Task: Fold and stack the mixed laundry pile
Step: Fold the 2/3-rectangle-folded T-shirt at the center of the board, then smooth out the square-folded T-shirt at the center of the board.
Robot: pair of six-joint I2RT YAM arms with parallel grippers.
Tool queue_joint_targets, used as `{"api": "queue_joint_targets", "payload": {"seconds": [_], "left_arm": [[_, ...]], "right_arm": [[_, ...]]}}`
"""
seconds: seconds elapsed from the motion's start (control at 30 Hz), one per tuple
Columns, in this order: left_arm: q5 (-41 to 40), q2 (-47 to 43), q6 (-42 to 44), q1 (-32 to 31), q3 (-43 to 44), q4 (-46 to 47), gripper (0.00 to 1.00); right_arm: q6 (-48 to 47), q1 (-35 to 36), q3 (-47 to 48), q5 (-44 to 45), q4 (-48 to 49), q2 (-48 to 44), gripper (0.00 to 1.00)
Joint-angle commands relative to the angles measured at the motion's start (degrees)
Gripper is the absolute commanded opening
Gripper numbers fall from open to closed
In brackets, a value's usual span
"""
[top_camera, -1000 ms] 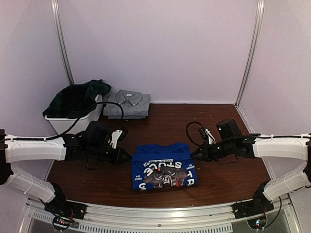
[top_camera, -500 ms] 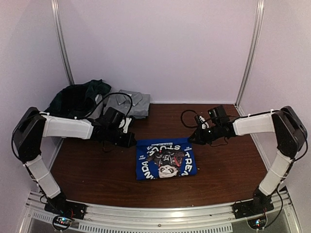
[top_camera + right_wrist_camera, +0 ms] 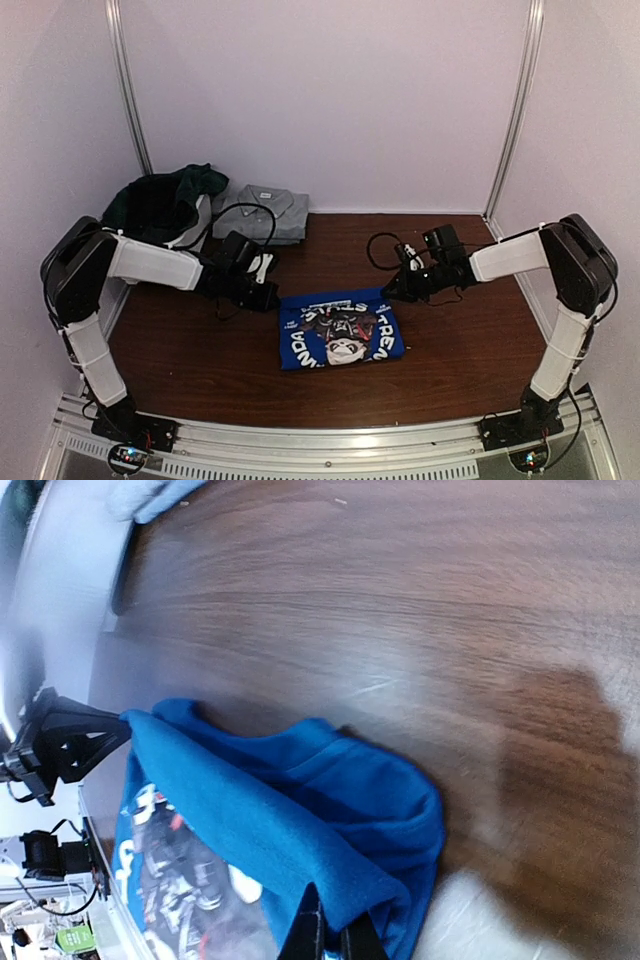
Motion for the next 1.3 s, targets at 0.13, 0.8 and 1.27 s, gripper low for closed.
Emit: {"api": "queue_joint_targets", "payload": {"seconds": [0.13, 0.8, 1.27], "left_arm": [[-0.9, -12.1, -1.1, 0.8, -5.4, -1.2, 0.0], [-2.6, -5.7, -0.6, 6.3, 1.9, -1.3, 0.29], [12.2, -11.3, 6.0, -0.7, -6.0, 8.7, 0.44]], "right_arm": [[0.1, 2.7, -1.9, 1.2, -3.1, -9.1, 0.0], [-2.1, -1.7, 6.2, 0.5, -4.2, -4.3, 0.47], [-2.3, 7.1, 2.0, -8.3, 2.6, -6.2, 0.42]]}}
